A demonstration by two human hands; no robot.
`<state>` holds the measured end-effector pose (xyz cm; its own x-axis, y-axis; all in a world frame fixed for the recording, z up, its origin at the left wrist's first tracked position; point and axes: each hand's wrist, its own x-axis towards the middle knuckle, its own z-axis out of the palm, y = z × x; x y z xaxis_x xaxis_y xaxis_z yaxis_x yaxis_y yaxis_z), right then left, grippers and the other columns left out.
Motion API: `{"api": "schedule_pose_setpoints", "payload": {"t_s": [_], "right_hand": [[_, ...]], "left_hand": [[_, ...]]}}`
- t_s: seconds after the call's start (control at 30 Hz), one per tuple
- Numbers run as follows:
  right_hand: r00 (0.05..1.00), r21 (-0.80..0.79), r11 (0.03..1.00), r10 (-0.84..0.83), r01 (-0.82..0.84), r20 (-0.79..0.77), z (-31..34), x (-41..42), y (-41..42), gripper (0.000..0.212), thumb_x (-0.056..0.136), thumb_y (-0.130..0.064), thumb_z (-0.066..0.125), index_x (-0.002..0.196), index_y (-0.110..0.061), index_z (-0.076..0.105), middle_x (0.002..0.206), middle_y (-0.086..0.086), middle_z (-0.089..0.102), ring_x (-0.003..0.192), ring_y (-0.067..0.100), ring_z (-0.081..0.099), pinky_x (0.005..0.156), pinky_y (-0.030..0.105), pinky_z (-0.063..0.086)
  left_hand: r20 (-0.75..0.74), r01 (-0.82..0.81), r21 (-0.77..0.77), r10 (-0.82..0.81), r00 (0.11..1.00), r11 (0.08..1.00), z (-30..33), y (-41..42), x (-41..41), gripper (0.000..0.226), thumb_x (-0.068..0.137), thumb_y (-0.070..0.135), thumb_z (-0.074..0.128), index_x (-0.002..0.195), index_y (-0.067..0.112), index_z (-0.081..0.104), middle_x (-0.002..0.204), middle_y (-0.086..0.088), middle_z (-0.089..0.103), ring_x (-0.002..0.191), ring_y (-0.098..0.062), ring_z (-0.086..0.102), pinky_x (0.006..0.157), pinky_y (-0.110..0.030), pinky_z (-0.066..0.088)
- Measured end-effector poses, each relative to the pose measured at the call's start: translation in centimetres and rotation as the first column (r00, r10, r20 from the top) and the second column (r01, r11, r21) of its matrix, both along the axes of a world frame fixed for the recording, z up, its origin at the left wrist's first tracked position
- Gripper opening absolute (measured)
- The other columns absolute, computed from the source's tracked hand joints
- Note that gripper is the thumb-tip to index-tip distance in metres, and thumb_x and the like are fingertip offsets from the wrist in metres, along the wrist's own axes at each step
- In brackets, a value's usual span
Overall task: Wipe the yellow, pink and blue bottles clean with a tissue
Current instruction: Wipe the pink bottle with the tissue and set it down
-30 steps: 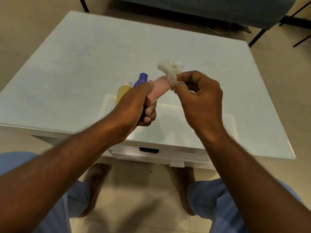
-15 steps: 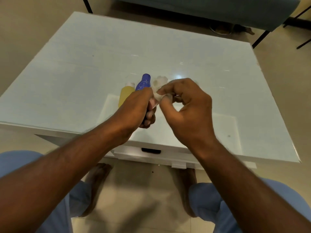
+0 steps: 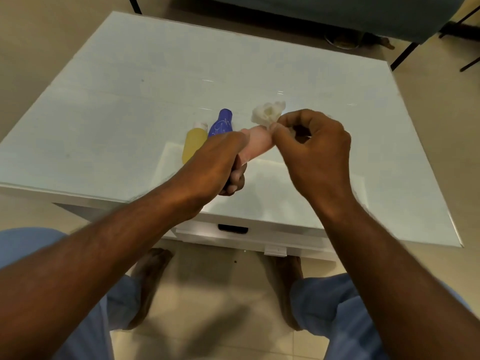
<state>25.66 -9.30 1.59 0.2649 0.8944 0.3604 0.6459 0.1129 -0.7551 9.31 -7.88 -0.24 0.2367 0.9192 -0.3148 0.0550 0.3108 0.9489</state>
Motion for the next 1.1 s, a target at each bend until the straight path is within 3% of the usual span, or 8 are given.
{"api": "schedule_pose_setpoints", "payload": {"t_s": [0.17,0.33,0.47,0.67,0.8,0.97,1.0,1.1], "right_hand": [[0.975,0.094,0.971,0.213,-0.218,0.059,-0.1,-2.2,-2.0,0.015,0.089,-0.013,0.073,0.104,-0.014,0.075,0.093,-0.008,0.071,0.085,0.005,0.068,0.078,0.014,0.055],[0.998,0.027,1.000,0.000,-0.002,0.061,-0.3,0.0,0.1,0.019,0.088,-0.015,0.069,0.105,-0.019,0.076,0.094,-0.007,0.072,0.083,0.009,0.064,0.079,0.034,0.058],[0.970,0.065,0.969,0.233,-0.238,0.072,-0.4,-2.4,-2.1,0.009,0.086,-0.015,0.074,0.093,-0.016,0.068,0.087,-0.005,0.066,0.077,0.010,0.062,0.068,0.023,0.054],[0.998,0.036,0.999,0.006,-0.004,-0.068,-0.2,-0.4,-0.2,0.009,0.094,-0.020,0.070,0.100,-0.014,0.071,0.095,-0.001,0.072,0.086,0.010,0.070,0.076,0.026,0.061],[0.976,0.089,0.972,0.218,-0.218,0.004,-0.1,-2.8,-2.2,0.005,0.088,-0.012,0.069,0.091,-0.012,0.066,0.085,-0.006,0.064,0.077,0.011,0.063,0.066,0.018,0.055],[0.989,0.018,1.000,-0.010,0.013,-0.146,-0.4,-0.7,0.2,0.010,0.092,-0.022,0.066,0.091,-0.012,0.070,0.084,0.003,0.071,0.077,0.020,0.068,0.072,0.044,0.061],[0.987,0.012,0.999,-0.029,0.031,-0.158,-0.3,-0.4,0.3,0.011,0.092,-0.023,0.066,0.092,-0.013,0.070,0.085,0.003,0.071,0.078,0.018,0.068,0.073,0.043,0.061],[0.992,0.056,0.993,0.107,-0.103,-0.063,-0.1,-1.8,-1.5,0.007,0.090,-0.014,0.068,0.085,-0.016,0.064,0.082,-0.003,0.062,0.070,0.004,0.057,0.062,0.015,0.048]], "left_hand": [[-0.015,-0.052,0.043,0.052,0.999,0.998,-0.3,0.2,0.0,0.030,0.094,0.036,0.044,0.083,0.008,0.047,0.054,-0.005,0.045,0.043,-0.013,0.047,0.044,-0.024,0.042],[0.009,-0.002,0.036,0.002,1.000,0.999,-0.2,-0.2,0.1,0.040,0.090,0.047,0.048,0.088,0.007,0.048,0.056,-0.007,0.046,0.044,-0.015,0.050,0.046,-0.026,0.044],[0.047,-0.063,0.030,0.062,0.997,0.998,0.4,0.0,0.1,0.036,0.099,0.039,0.042,0.087,0.007,0.053,0.055,-0.005,0.043,0.044,-0.013,0.044,0.047,-0.025,0.040],[0.059,0.034,0.056,-0.037,0.998,0.998,1.6,-0.1,-0.1,0.042,0.102,0.042,0.034,0.085,0.007,0.050,0.054,-0.007,0.040,0.045,-0.016,0.042,0.047,-0.026,0.040],[0.057,-0.006,0.051,0.004,0.998,0.999,0.9,0.0,0.0,0.041,0.100,0.042,0.039,0.083,0.007,0.051,0.056,-0.008,0.040,0.045,-0.015,0.042,0.047,-0.026,0.040],[0.103,0.020,-0.004,-0.020,0.995,1.000,0.9,0.4,-0.2,0.047,0.087,0.047,0.046,0.107,0.004,0.047,0.055,-0.009,0.040,0.043,-0.019,0.041,0.046,-0.026,0.039],[0.092,0.018,-0.013,-0.017,0.996,1.000,0.7,0.4,-0.2,0.052,0.085,0.049,0.048,0.110,0.003,0.044,0.055,-0.009,0.041,0.043,-0.020,0.042,0.046,-0.026,0.040],[0.086,0.008,0.004,-0.009,0.996,1.000,0.5,0.2,-0.1,0.041,0.090,0.047,0.045,0.094,0.007,0.045,0.055,-0.009,0.042,0.044,-0.018,0.043,0.045,-0.026,0.040]]}}
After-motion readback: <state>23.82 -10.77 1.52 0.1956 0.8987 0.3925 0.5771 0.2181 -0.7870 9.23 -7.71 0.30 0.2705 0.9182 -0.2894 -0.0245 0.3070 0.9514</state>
